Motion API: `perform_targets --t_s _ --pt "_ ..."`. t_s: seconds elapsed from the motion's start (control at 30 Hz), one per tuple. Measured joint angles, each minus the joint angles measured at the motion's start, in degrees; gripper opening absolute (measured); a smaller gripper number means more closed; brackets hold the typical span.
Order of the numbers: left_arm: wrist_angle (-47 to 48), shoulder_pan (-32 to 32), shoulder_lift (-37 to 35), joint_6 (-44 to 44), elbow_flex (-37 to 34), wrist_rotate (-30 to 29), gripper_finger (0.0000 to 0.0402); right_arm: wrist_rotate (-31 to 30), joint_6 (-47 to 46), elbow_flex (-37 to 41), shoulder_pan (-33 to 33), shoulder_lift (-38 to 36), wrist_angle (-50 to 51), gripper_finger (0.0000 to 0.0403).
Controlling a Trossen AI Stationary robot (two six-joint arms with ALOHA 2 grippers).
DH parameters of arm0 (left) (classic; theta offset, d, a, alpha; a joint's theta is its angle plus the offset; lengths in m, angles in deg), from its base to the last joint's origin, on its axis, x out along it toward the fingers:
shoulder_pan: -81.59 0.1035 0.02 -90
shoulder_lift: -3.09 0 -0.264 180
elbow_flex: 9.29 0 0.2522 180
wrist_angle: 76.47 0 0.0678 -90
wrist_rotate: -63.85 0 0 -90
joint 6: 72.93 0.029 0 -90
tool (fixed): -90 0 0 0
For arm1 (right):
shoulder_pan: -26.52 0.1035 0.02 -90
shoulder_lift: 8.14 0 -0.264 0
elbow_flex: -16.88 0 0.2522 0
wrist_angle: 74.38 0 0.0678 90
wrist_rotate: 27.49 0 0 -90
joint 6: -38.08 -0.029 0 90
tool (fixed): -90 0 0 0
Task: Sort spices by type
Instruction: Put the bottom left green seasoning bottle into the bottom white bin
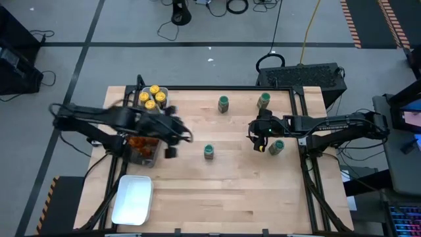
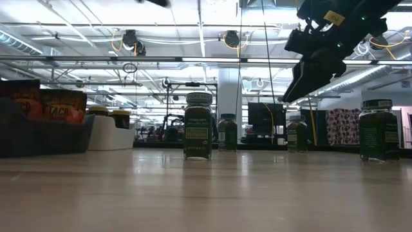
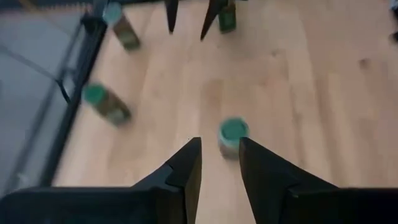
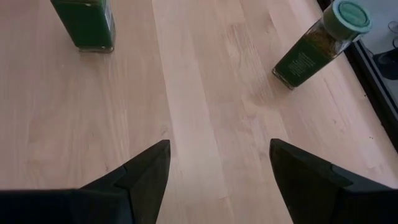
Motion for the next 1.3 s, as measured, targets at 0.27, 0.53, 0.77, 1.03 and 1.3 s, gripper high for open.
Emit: perform_targets --t_s 0.27,0.53,0.77,1.03,1.3 --pt "-4.89 0.97 13.58 8.25 0.00 -6.50 0.0114 0.01 -0.71 0.00 0.00 0.00 3.12 0.0258" --pt "-6.23 3.31 20.94 4.84 0.00 -3.83 0.0114 0.00 0.84 0.00 0.00 0.00 1.49 0.0258" --pt "-14.39 3.19 23.34 4.98 0.00 -4.53 0.0114 0.00 0.93 0.00 -0.02 0.00 1.36 0.0258" --pt "-16.67 2.48 23.63 4.84 0.02 -3.92 0.0114 0.00 1.41 0.00 -0.02 0.00 1.39 0.0258" --pt "-17.20 2.45 23.63 3.99 0.02 -2.30 0.0114 0.00 0.93 0.00 0.00 0.00 1.43 0.0258"
